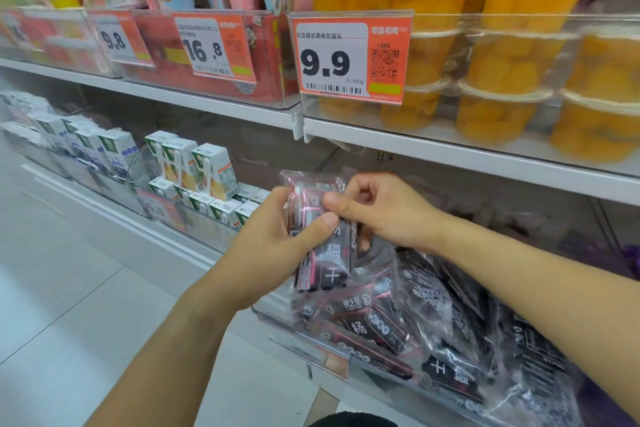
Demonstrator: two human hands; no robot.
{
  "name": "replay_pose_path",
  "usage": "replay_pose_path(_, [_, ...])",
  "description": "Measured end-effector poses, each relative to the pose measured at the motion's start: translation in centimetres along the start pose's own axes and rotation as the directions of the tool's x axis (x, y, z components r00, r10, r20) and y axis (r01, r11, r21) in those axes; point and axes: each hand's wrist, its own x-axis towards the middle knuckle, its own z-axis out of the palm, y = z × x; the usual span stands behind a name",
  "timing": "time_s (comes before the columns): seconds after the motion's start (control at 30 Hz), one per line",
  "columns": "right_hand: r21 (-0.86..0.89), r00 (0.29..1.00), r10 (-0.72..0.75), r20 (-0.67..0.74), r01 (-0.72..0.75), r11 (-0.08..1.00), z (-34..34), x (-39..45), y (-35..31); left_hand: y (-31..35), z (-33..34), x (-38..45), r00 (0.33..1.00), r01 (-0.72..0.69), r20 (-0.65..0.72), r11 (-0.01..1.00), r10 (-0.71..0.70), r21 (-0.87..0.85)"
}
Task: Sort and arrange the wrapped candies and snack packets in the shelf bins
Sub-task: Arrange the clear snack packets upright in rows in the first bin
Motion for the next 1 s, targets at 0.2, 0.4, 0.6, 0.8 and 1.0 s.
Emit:
replay_pose_path(0.2, [0.096, 0.986, -0.059, -0.153, 0.074, 0.993, 1.7, 0.3, 0.8, 0.0, -0.1, -0.1, 0.998, 0.03, 0.061, 0.999, -0.029, -0.024])
replay_pose_path(0.4, [0.125, 0.986, 0.055, 0.156, -0.075, 0.989, -0.9, 0.6, 0.2, 0.2, 0.4, -0.1, 0.994, -0.089, -0.051, 0.982, 0.099, 0.167])
replay_pose_path(0.6, [0.075, 0.971, 0.129, 0.2, -0.147, 0.986, -3.4, 0.9, 0.8, -0.6, 1.4, 1.0, 0.988, -0.136, -0.03, 0.942, 0.153, 0.307])
replay_pose_path(0.8, [-0.014, 0.985, 0.17, -0.017, -0.17, 0.985, -4.9, 1.6, 2.5, -1.6, 2.0, 1.7, 0.987, -0.056, 0.154, 0.775, -0.054, 0.63])
replay_pose_path(1.0, [-0.249, 0.978, 0.134, -0.157, -0.171, 0.953, -5.1, 1.4, 2.7, -1.7, 3.4, 4.6, 0.963, 0.018, 0.165, 0.661, -0.214, 0.75])
